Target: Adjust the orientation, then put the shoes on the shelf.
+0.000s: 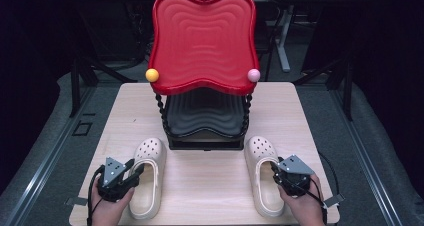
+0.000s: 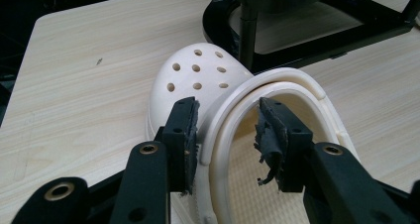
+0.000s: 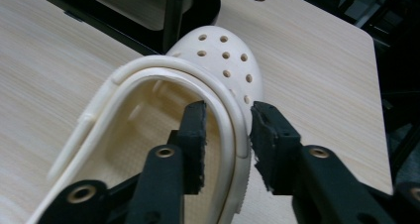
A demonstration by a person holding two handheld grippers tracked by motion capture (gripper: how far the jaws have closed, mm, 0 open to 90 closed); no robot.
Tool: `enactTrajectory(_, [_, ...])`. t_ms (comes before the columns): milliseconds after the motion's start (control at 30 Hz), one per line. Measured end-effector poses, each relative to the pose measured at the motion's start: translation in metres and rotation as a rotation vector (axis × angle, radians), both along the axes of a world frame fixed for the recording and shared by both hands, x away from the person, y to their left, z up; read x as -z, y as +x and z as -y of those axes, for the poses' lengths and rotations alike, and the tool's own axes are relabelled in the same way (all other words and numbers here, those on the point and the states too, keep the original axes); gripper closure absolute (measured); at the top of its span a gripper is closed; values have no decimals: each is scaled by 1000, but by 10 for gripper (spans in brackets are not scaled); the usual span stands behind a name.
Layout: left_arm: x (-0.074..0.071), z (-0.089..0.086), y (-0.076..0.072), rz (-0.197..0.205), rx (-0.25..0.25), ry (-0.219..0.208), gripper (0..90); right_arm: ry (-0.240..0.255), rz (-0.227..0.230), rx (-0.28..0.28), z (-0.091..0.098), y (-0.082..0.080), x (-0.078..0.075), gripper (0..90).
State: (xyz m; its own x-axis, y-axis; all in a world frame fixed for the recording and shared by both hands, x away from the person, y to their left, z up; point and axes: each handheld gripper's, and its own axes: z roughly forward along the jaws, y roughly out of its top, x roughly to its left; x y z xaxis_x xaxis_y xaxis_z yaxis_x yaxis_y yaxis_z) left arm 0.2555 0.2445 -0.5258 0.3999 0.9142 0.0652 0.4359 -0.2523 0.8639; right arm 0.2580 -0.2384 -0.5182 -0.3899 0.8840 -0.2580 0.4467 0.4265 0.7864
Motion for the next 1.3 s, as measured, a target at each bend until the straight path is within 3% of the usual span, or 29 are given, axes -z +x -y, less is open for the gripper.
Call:
enactTrajectory(167, [1, 0, -2, 1, 3, 12, 595, -9, -28, -3, 0, 6, 1, 699])
enactTrajectory(533, [-4, 0, -10, 27, 17, 24, 540, 37, -62, 10, 2, 8, -1, 720])
enactTrajectory(567, [-2, 1, -9, 3, 19, 43, 527, 46, -73, 10, 2, 9, -2, 721])
enactTrajectory(600, [-2, 1, -9, 3, 19, 43, 515, 46, -73, 10, 2, 9, -2, 721])
enactTrajectory(633, [2, 2, -6, -31, 16, 82, 497, 42, -69, 13, 1, 9, -1, 719])
enactTrajectory(833, [5, 5, -1, -42, 0, 117, 542, 45, -59, 16, 1, 8, 0, 716])
enactTrajectory(1033, [4, 2, 3, -49, -31, 142, 701, 41, -56, 28, -1, 7, 0, 724])
enactTrajectory(1300, [6, 5, 6, -50, -29, 174, 714, 22, -47, 53, -5, 3, -1, 743])
